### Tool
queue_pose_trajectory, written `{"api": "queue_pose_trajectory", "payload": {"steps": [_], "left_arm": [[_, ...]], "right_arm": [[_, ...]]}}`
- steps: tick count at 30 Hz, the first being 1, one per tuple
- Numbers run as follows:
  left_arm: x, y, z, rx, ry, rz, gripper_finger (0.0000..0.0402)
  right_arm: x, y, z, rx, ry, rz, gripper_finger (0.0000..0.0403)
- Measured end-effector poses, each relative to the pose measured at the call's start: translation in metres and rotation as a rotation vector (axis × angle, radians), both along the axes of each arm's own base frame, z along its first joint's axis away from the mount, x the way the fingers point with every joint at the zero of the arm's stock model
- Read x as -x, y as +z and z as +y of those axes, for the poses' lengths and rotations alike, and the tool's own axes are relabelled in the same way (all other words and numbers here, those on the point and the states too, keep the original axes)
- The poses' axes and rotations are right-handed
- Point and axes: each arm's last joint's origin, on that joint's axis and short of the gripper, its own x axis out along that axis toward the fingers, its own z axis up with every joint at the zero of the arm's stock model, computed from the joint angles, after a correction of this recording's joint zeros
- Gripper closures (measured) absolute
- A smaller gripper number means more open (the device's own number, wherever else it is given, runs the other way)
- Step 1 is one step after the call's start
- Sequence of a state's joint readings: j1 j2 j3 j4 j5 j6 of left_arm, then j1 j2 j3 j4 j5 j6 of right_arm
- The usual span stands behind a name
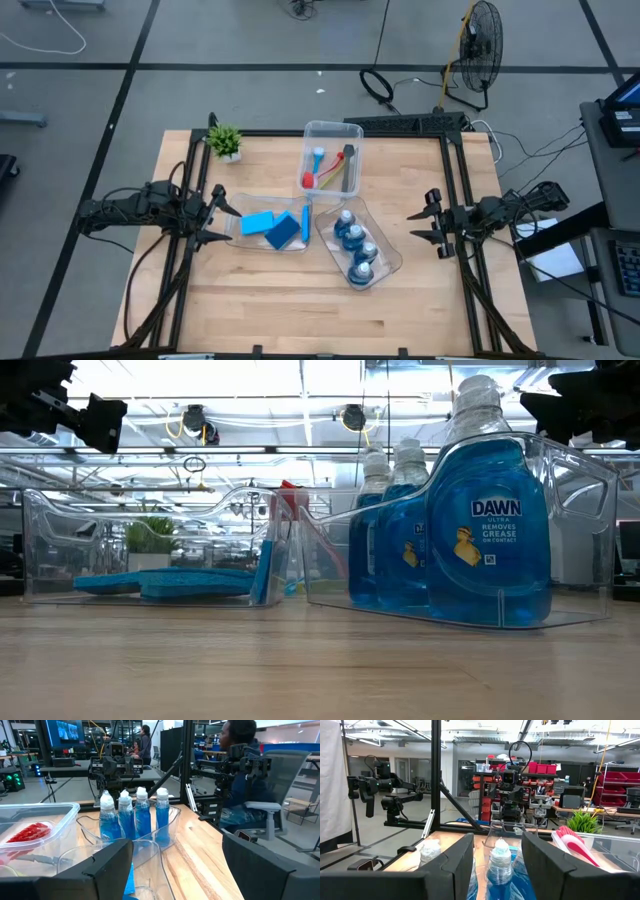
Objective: Pick & Place Kitchen Sink Supplies
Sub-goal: Return to Home Position
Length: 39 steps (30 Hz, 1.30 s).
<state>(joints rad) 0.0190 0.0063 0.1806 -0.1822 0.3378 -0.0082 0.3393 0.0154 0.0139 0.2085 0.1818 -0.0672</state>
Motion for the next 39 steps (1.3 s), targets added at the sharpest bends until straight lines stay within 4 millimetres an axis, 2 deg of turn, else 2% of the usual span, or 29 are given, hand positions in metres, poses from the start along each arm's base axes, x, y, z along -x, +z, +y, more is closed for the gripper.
{"api": "queue_pose_trajectory", "payload": {"steps": [13,29,39], "left_arm": [[0.0000,0.0000,0.0000,0.000,0.000,0.000,0.0074],[0.0000,0.0000,0.0000,0.000,0.000,0.000,0.0096],[0.0000,0.0000,0.0000,0.000,0.000,0.000,0.0081]], "right_arm": [[0.0000,0.0000,0.0000,0.000,0.000,0.000,0.0248],[0.0000,0.0001,0.0000,0.000,0.000,0.000,0.0248],[0.0000,0.0001,0.0000,0.000,0.000,0.000,0.0248]]}}
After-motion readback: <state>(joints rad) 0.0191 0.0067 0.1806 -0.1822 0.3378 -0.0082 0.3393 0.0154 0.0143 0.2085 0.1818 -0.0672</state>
